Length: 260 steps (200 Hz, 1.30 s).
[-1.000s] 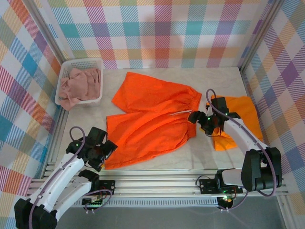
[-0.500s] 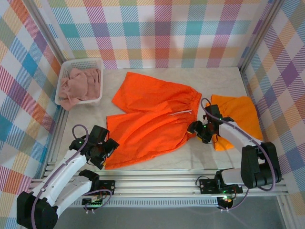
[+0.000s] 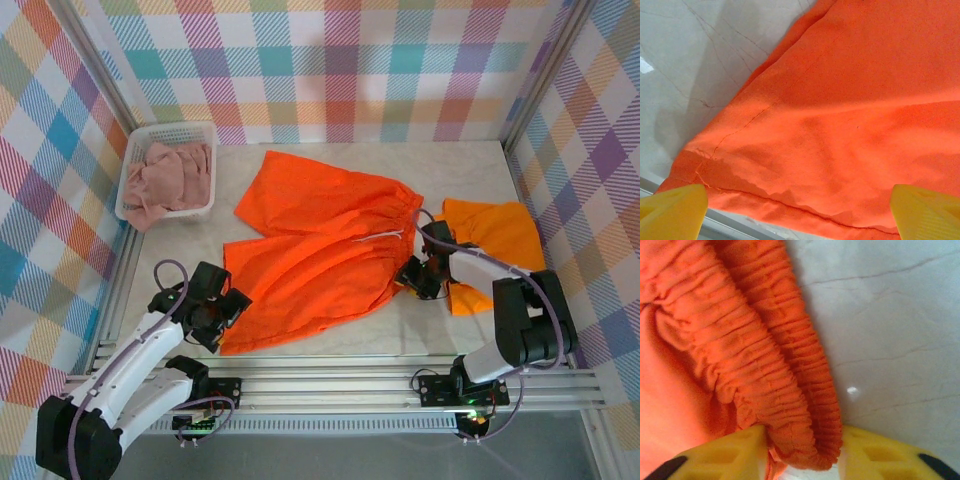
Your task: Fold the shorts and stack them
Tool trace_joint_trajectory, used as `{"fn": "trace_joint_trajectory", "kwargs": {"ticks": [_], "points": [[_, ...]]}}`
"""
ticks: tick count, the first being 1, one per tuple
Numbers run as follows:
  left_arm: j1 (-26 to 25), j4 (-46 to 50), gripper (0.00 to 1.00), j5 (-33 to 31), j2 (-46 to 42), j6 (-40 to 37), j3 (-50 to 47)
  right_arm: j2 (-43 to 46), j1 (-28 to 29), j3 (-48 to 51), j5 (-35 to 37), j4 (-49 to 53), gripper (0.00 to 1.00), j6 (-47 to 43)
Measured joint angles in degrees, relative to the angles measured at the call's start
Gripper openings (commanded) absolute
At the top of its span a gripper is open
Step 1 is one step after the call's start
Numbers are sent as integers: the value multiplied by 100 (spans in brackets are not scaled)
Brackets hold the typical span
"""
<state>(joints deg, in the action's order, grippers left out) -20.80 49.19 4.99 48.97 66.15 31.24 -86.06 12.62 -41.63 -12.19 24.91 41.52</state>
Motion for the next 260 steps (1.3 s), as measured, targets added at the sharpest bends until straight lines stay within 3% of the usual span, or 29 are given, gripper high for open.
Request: {"fn": "trace_joint_trajectory", "kwargs": {"ticks": [32,67,166,219,260], "points": [[0,-192,94,0,179,-85,0,-334,0,-323,70,-118,10,-13],[0,-485,94,26,619,-197,7,-866,0,-920,103,-286,0,13],[221,-1054,90,188,1513,-575,717,-1220,-101,-1327,232,-385,0,269],[37,-664,85,190,459,-197,275,-1248,-227,-1379,278,-496,0,433],[-675,-461,79,131,149,468,-76,-1250,-433,-1379,323,-660,0,605]]}}
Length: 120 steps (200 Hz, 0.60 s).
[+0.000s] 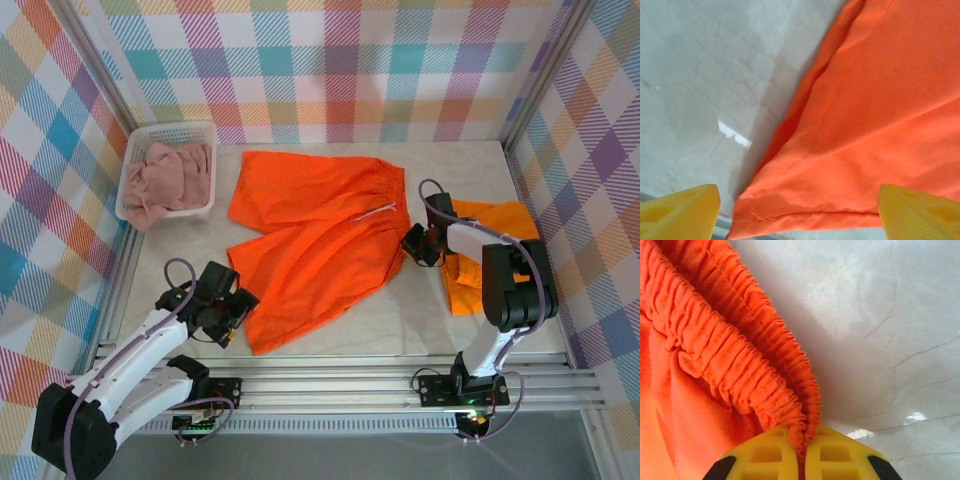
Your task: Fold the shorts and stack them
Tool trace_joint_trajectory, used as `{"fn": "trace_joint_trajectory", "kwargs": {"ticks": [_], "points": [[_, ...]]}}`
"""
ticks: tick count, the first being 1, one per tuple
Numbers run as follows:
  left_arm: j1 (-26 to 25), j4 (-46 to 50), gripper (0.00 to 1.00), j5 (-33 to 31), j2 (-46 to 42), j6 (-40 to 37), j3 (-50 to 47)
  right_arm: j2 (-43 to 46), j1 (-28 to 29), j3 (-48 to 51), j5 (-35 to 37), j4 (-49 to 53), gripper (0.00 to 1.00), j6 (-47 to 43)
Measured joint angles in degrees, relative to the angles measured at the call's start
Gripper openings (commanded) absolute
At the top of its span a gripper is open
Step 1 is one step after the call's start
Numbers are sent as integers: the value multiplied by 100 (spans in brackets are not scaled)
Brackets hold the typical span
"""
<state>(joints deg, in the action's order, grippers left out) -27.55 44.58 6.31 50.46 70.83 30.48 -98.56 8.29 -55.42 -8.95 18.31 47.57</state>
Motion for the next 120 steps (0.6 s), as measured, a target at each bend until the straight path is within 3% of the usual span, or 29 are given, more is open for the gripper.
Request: {"fn": "trace_joint_trajectory", "kwargs": {"ticks": [78,120], "points": [[-1585,-37,68,-256,313,1495,-221,-20,-81,0,42,-57,0,22],[-1867,-308,61,-249,584,1923,-247,-20,-105,2,37,-74,0,22]]}}
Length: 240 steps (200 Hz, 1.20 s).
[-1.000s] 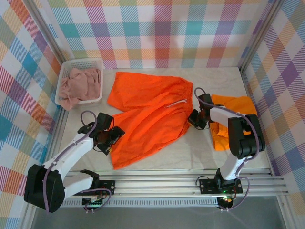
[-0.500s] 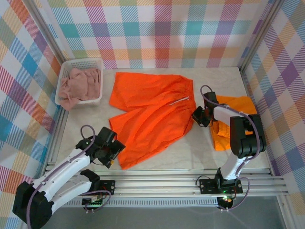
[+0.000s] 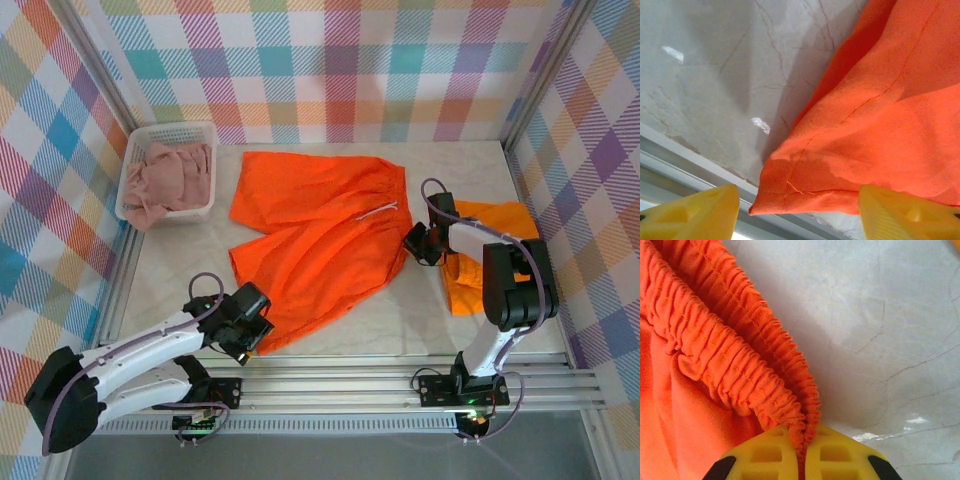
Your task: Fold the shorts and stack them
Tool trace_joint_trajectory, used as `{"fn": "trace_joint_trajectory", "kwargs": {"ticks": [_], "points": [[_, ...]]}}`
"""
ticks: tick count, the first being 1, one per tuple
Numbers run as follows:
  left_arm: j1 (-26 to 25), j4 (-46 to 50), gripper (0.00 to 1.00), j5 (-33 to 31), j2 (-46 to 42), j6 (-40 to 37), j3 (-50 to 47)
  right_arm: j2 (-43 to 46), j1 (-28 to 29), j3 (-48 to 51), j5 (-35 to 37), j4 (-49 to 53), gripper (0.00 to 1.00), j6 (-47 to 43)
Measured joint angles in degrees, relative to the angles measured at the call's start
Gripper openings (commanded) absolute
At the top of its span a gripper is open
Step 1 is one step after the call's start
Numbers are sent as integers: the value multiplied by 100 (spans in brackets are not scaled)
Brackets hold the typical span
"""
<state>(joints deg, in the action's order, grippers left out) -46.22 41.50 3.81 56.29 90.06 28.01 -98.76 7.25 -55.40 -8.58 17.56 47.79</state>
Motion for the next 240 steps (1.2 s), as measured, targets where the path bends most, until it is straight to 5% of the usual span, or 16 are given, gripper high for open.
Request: {"fn": "trace_joint_trajectory", "kwargs": {"ticks": [96,161,206,240], "points": [[-151,-155,54,13,127,496,-155,0,-31,33,0,-17,0,-2],[-173,-452,33,70,332,527,-155,2,-52,44,0,-17,0,-4],[-177,-511,0,48,334,511,-155,24,-59,59,0,-13,0,-20],[-146,-562,0,-17,297,483,-151,109,-90,96,-4,9,0,-33]]}}
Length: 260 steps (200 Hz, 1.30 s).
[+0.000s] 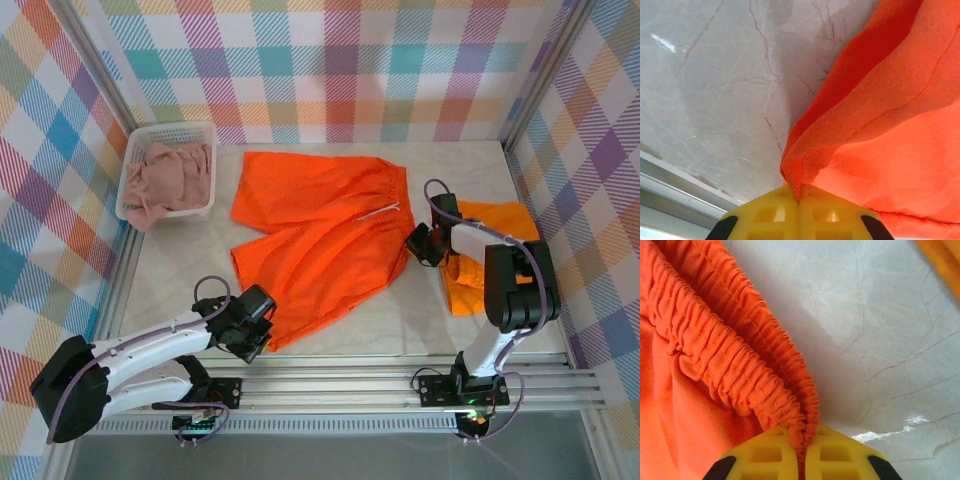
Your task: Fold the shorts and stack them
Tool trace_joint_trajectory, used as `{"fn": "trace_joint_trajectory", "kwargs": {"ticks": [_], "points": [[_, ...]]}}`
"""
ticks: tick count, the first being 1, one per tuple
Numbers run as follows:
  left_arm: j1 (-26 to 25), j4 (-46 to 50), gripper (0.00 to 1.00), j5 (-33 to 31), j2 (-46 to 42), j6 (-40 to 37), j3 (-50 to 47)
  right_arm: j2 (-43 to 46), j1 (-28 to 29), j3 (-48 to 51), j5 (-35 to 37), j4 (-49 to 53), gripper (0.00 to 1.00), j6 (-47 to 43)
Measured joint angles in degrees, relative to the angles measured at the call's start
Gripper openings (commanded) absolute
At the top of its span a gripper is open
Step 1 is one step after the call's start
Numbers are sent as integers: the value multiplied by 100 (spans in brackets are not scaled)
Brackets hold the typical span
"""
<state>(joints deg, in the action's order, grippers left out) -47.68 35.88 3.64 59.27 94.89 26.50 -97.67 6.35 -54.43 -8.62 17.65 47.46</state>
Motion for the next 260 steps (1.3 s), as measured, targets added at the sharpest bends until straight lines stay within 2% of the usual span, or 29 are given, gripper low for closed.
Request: {"fn": "trace_joint_trajectory", "kwargs": {"ticks": [29,64,88,111,186,260], "points": [[450,166,0,-33,-490,-275,57,236,-17,17,-37,144,0,-83],[1709,588,0,55,-1187,-1047,592,839,-33,15,-153,433,0,-260],[2441,938,0,245,-1134,-1742,1209,1259,-33,13,-317,671,0,-378],[2874,1268,0,380,-892,-2343,1838,1622,-33,9,-498,955,0,-501],[3751,2203,0,306,-177,-3777,4706,2496,-33,-573,-1272,1764,0,-719],[3954,3154,0,-306,284,-4706,7230,2977,-26,-826,-2022,2540,0,-1019]]}}
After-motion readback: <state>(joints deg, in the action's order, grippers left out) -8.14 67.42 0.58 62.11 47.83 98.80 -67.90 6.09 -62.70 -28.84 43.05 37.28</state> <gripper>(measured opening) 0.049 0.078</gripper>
